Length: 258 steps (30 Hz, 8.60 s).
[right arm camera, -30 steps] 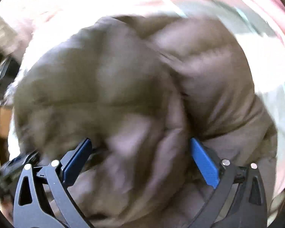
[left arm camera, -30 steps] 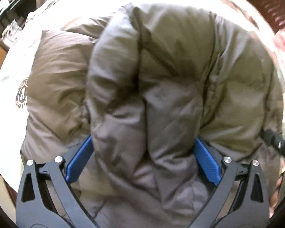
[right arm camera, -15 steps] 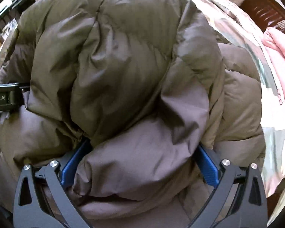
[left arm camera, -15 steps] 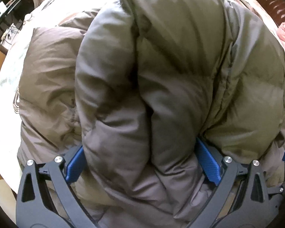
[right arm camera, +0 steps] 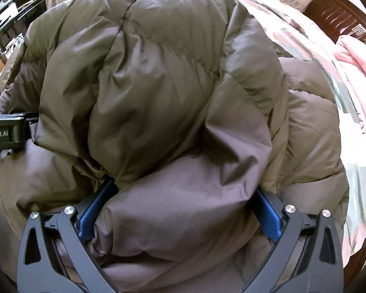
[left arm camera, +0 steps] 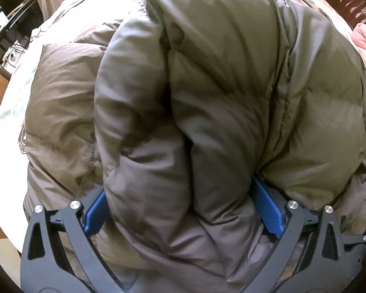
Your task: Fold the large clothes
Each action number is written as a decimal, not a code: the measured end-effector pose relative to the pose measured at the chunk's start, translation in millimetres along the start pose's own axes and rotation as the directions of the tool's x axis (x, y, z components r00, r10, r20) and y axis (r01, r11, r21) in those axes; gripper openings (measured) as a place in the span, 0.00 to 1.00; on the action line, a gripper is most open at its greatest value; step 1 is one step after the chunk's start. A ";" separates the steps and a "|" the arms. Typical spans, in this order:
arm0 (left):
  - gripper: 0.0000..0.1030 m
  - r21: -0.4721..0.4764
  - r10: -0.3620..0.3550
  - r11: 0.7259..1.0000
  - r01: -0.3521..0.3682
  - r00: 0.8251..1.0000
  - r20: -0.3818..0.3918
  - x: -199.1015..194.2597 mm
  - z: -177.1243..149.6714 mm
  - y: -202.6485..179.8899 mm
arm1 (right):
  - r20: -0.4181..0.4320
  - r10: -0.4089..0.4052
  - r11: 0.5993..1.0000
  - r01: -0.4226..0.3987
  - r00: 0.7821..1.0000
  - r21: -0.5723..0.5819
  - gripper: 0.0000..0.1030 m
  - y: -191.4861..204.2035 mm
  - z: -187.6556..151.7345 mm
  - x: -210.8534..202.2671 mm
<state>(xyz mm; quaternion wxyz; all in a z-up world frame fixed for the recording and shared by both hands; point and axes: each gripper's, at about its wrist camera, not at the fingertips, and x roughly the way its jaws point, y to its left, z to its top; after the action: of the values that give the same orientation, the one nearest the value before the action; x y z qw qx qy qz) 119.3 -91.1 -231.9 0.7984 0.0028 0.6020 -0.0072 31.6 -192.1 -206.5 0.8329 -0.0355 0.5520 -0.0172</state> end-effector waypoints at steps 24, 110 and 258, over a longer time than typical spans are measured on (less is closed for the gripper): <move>0.98 -0.044 -0.075 0.996 0.072 0.996 -0.057 -7.4 0.5 6.2 | -0.023 0.017 0.994 -0.014 1.000 0.109 0.99 -29.6 27.0 1.0; 0.81 -0.174 -0.025 0.983 0.057 0.983 0.182 -13.3 135.5 114.6 | 0.190 0.087 0.996 -0.080 0.978 -0.042 0.99 -62.0 145.5 5.6; 0.98 -0.013 -0.040 0.998 0.063 0.767 0.640 -206.1 -36.8 61.1 | 0.494 -0.185 0.979 0.114 0.850 0.171 0.99 -21.0 21.7 -143.1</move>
<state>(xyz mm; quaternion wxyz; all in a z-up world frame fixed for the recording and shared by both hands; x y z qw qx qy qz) 28.1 -27.8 -44.1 0.9550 -0.0301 0.2943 -0.0195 -4.0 -202.5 -65.0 0.9452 -0.0249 0.3066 -0.1096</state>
